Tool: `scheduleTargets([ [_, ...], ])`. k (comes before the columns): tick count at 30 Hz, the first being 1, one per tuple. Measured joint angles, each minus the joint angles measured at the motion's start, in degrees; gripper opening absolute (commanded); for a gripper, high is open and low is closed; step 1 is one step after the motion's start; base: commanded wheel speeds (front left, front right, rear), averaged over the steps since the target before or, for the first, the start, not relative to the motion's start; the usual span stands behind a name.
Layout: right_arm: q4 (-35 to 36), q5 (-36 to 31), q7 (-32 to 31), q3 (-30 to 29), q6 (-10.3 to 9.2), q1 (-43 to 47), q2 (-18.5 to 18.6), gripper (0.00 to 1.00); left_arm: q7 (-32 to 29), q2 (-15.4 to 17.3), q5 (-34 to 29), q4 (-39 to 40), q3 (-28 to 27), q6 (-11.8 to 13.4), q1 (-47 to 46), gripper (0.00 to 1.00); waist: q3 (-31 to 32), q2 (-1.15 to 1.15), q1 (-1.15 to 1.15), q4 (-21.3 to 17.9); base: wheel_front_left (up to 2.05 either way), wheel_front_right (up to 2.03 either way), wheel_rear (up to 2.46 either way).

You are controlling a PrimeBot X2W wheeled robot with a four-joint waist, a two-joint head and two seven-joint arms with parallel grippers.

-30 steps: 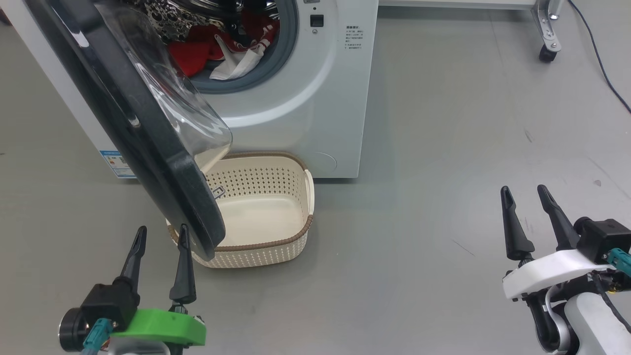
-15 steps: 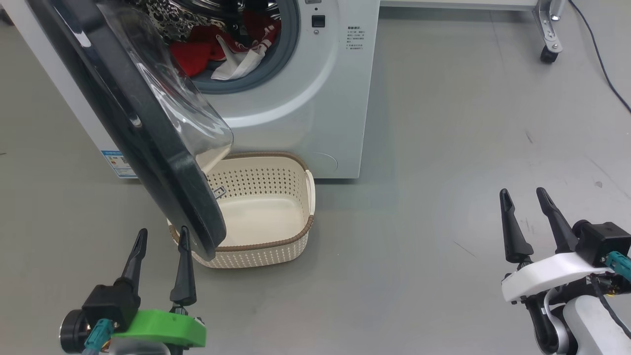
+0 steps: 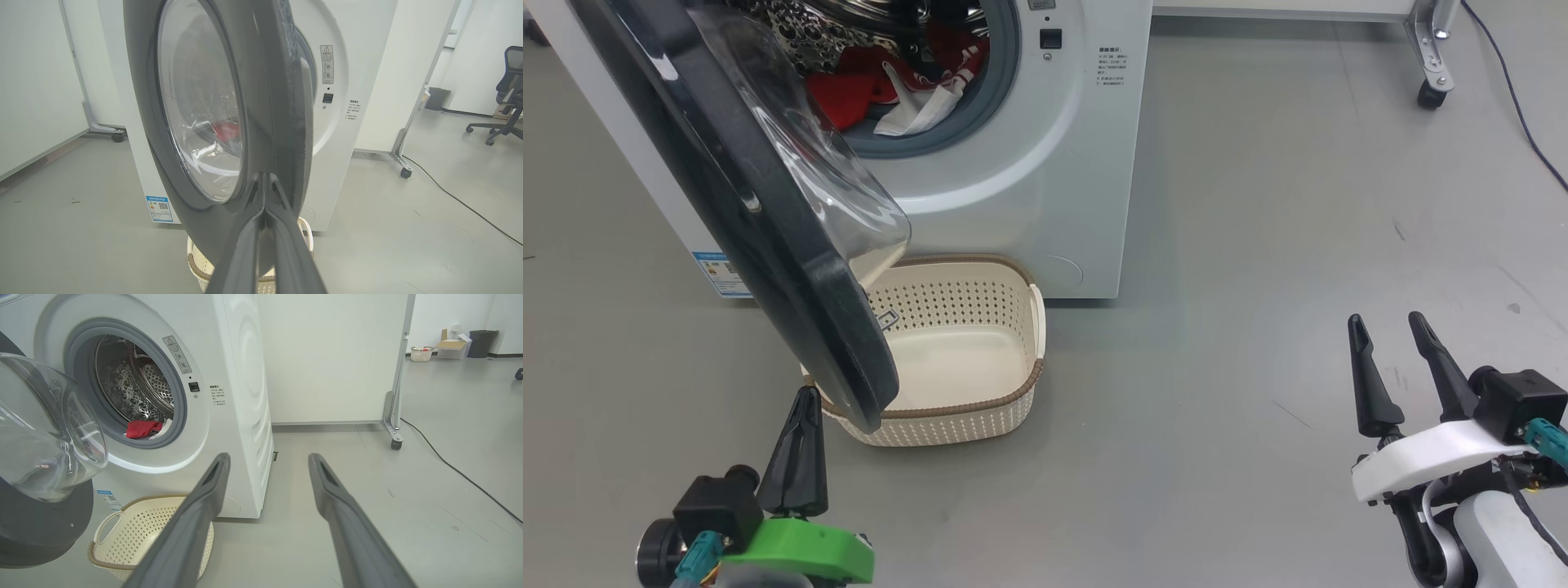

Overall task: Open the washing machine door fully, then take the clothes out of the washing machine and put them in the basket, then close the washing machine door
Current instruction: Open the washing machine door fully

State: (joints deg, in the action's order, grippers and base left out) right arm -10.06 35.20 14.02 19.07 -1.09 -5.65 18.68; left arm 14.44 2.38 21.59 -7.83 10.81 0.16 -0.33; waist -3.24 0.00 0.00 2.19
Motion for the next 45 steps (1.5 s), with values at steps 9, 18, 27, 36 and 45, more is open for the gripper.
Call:
scheduleTargets([
  [9, 0.01, -0.05, 0.0, -0.7, 0.02, 0.02, -0.75, 1.0, 0.0, 0.0, -0.05, 1.72, -1.69, -0.01, -0.38, 0.0, 0.01, 0.0, 0.0, 0.15, 0.0, 0.0, 0.0],
  [18, -0.02, -0.57, 0.0, -1.55, 0.45, 0.39, -1.79, 1.0, 0.01, -0.07, -2.32, 8.27, -5.0, 0.1, -4.99, 0.0, 1.21, 0.0, 0.0, 0.48, 0.0, 0.0, 0.0],
  [27, -0.03, -0.78, 0.0, -1.57, 0.52, 0.4, -2.67, 1.0, 0.3, 0.01, -4.04, 14.06, -5.88, 0.47, -10.03, 0.0, 1.64, 0.0, 0.0, 0.38, 0.0, 0.0, 0.0],
  [36, -0.03, -1.31, 0.0, -1.31, 1.03, 0.39, -3.2, 1.0, 0.32, 0.31, -5.73, 16.8, -4.25, 0.02, -13.49, 0.0, 1.06, 0.0, 0.0, -0.95, 0.0, 0.0, 0.0],
  [45, -0.05, -2.07, 0.0, -1.75, 1.55, 0.31, -3.52, 1.0, -1.67, 0.22, -5.73, 14.52, 0.68, -0.56, -13.71, 0.0, 0.15, 0.0, 0.0, -2.66, 0.0, 0.0, 0.0],
])
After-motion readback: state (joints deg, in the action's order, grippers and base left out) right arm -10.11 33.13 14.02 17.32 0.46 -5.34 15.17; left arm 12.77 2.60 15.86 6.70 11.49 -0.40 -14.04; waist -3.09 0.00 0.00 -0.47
